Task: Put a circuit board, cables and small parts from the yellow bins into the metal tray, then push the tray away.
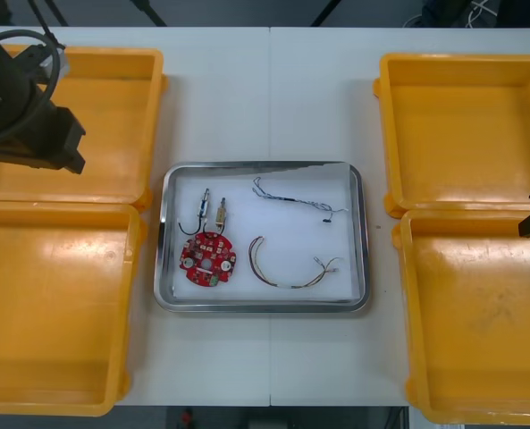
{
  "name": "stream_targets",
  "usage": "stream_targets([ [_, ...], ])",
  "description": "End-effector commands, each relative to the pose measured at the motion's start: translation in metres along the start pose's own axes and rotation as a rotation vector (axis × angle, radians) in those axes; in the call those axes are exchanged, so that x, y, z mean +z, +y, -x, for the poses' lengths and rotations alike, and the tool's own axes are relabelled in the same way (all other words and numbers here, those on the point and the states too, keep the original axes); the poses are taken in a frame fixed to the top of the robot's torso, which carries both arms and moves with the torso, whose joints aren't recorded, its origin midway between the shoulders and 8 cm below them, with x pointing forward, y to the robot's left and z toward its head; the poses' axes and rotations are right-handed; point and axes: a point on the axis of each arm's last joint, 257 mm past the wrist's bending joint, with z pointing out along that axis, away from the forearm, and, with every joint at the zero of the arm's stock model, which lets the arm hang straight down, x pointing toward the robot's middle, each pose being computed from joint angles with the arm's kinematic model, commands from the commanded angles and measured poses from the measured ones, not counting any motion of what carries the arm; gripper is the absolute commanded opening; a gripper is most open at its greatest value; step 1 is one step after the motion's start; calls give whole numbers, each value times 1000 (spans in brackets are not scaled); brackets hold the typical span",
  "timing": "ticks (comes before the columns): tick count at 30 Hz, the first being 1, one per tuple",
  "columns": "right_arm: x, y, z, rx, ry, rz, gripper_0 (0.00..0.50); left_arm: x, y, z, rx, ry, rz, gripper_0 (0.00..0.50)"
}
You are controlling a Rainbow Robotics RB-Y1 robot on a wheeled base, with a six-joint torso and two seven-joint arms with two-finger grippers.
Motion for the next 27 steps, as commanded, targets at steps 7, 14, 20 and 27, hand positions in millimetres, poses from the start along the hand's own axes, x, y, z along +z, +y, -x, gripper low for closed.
stream_targets([
  [7, -15, 55, 0, -248, 35, 21, 500, -2, 71, -30, -61, 10, 44, 500],
  [14, -19, 111, -8, -457, 38, 76, 500, 8, 96, -62, -144, 23, 43, 500],
  [20, -15, 160, -19, -627, 26, 113, 500, 9, 107, -78, -155, -23, 75, 500],
  [27, -7, 212, -34, -820, 17, 123, 500, 16, 118, -96, -214, -19, 76, 500],
])
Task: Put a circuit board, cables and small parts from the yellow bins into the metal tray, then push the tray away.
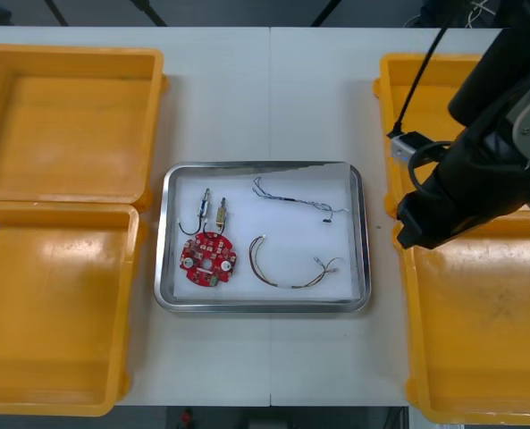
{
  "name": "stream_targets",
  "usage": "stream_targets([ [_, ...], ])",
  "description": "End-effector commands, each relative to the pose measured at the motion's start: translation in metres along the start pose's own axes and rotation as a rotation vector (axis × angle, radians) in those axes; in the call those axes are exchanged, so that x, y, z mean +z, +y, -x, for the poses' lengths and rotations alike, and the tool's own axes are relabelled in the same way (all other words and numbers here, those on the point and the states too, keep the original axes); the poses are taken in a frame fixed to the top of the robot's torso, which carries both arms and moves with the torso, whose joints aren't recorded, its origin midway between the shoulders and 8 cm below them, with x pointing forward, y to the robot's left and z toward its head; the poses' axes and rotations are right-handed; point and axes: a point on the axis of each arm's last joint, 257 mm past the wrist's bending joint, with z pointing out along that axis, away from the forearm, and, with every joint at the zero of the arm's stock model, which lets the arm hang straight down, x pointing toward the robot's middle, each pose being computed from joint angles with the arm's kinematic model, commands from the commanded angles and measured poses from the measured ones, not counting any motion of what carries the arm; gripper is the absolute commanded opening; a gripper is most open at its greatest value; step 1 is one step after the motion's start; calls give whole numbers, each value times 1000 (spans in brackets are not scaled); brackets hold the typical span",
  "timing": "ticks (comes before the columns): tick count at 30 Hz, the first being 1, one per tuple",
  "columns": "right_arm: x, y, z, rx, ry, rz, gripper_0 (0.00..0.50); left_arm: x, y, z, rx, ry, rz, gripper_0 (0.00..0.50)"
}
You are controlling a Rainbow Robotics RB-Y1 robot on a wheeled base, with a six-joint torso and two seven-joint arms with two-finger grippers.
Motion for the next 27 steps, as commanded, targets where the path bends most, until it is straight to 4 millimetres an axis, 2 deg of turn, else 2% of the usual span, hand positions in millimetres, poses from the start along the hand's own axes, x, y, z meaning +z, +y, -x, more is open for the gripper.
stream_targets([
  [1, -3, 42, 25, -218, -43, -12, 500, -10, 22, 0, -94, -29, 52, 500],
  [5, 7, 66, 38, -390, -47, -38, 500, -7, 23, -3, -134, -48, 30, 500],
  [14, 29, 126, 63, -741, -86, -9, 500, -6, 20, 4, -144, -87, 25, 500],
  [21, 50, 155, 63, -959, -110, -17, 500, -6, 15, 9, -176, -102, -1, 500],
  [27, 74, 175, 59, -1062, -130, -49, 500, 2, 20, 7, -236, -65, -38, 500],
])
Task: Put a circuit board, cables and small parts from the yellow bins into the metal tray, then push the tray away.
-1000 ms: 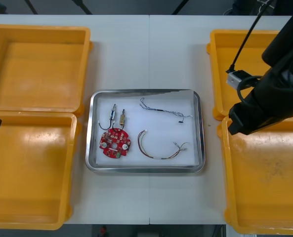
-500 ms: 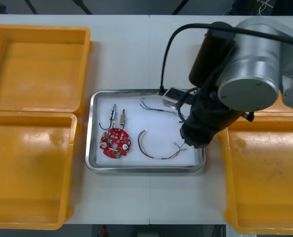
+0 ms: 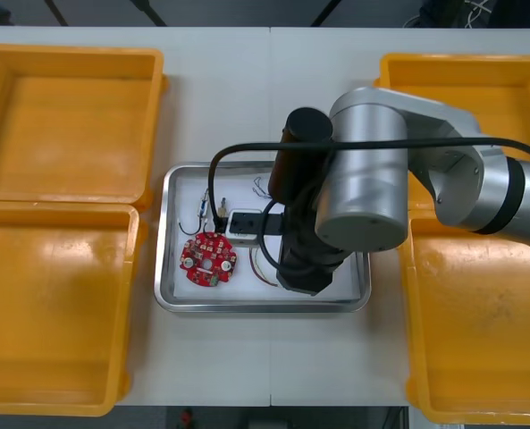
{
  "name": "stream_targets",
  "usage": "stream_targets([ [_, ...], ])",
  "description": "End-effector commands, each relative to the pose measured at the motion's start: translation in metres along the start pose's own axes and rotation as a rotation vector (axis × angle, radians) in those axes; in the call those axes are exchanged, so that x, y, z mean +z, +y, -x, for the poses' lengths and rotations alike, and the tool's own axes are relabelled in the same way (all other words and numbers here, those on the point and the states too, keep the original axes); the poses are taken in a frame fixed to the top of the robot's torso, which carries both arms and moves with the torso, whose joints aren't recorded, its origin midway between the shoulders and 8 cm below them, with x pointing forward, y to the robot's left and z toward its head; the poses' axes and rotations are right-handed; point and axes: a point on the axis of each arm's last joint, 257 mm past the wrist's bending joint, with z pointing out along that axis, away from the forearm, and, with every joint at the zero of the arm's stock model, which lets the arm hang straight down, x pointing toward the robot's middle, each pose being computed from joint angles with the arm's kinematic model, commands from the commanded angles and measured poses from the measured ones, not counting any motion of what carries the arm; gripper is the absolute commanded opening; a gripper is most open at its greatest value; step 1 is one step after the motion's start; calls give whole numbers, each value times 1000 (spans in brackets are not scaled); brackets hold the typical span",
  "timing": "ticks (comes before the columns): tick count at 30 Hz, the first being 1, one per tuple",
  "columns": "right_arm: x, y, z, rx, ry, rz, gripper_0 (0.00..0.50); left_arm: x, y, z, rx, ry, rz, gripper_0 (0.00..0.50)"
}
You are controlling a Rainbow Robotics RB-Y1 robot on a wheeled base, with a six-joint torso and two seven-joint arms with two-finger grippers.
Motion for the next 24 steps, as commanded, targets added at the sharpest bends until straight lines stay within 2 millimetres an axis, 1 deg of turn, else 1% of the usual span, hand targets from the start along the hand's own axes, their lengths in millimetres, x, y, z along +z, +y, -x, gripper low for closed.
stream_targets([
  [1, 10, 12, 25, -108, -23, -44, 500, 2, 1, 7, -147, -10, -38, 500],
  [3, 18, 19, 29, -135, -25, -52, 500, 5, -3, 6, -144, -6, -43, 500],
  [6, 28, 29, 35, -155, -25, -47, 500, 8, -7, 10, -127, -18, -36, 500],
  [12, 46, 41, 41, -205, -4, -66, 500, 7, -8, 15, -115, -32, -29, 500],
  [15, 53, 46, 42, -214, 2, -67, 500, 7, -8, 14, -112, -32, -28, 500],
  [21, 60, 55, 42, -211, 4, -54, 500, 7, -8, 14, -112, -32, -28, 500],
  [24, 65, 57, 39, -200, 3, -56, 500, 7, -8, 14, -112, -32, -28, 500],
])
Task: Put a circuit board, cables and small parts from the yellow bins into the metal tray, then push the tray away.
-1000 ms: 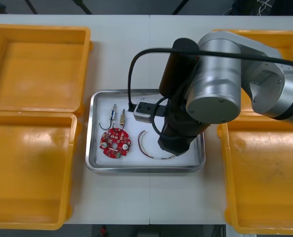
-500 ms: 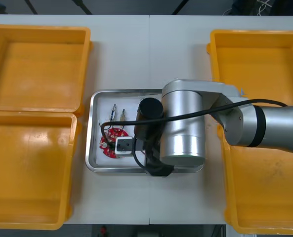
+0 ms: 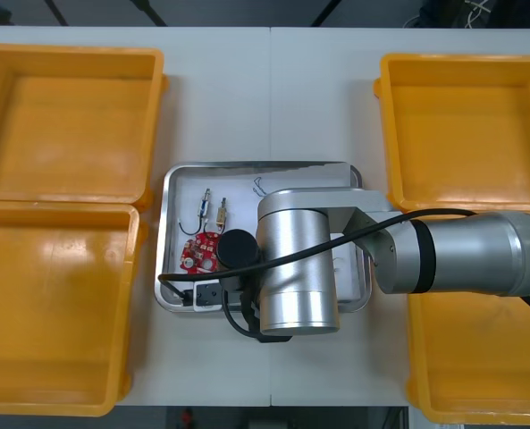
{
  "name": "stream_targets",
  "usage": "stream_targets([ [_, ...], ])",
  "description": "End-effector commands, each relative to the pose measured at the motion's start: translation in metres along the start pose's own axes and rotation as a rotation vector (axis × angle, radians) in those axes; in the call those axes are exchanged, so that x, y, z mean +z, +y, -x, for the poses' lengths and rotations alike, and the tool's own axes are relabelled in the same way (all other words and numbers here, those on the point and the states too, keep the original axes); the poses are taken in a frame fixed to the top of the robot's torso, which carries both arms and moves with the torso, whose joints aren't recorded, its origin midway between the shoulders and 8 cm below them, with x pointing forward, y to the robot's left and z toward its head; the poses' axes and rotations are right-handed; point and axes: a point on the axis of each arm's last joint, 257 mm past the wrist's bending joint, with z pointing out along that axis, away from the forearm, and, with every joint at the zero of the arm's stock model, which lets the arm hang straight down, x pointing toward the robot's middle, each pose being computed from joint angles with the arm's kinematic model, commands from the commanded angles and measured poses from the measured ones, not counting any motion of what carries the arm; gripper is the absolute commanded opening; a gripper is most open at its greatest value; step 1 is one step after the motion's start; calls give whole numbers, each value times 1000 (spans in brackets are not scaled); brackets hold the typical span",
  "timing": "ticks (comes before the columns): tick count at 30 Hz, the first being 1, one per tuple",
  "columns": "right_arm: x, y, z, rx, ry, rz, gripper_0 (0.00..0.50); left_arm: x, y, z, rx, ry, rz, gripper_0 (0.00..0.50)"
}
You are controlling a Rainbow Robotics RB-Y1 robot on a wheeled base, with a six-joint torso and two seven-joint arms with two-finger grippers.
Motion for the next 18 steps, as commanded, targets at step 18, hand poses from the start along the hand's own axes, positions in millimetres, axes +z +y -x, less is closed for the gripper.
stream_targets([
  [18, 18, 13, 3, 16, -1, -28, 500, -3, -9, 10, -53, -32, -16, 500],
])
